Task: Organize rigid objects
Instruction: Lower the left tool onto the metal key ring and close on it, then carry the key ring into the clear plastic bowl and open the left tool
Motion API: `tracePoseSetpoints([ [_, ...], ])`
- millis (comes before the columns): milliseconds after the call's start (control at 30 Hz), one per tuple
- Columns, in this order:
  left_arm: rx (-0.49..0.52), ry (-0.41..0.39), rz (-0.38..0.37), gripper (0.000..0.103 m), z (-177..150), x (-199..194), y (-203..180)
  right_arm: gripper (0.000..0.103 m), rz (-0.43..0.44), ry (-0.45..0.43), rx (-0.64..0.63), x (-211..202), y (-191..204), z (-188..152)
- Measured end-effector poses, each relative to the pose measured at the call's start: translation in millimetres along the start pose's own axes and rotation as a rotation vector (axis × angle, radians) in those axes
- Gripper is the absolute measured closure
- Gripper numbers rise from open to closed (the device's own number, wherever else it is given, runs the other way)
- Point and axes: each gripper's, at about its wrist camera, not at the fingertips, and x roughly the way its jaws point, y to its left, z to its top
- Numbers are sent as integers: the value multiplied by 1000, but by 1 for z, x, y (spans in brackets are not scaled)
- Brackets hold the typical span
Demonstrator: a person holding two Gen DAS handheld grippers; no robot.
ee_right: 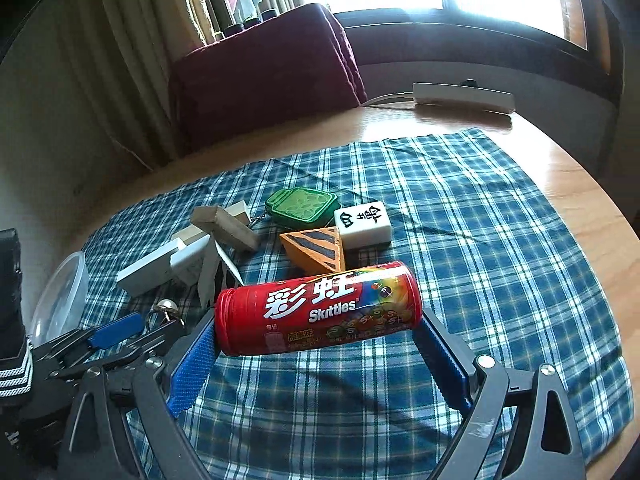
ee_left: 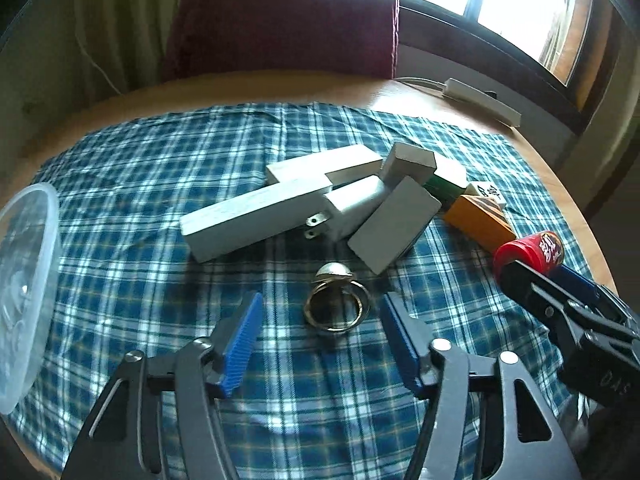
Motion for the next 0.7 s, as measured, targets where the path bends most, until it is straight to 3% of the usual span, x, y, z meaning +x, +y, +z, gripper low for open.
tracePoseSetpoints([
  [300, -13, -48, -24, 68, 4, 9, -7, 8, 3, 5, -6, 1, 1, 0],
  [700, 7, -123, -26, 70, -9, -13, 0, 8, 10, 2, -6, 1, -2, 0],
])
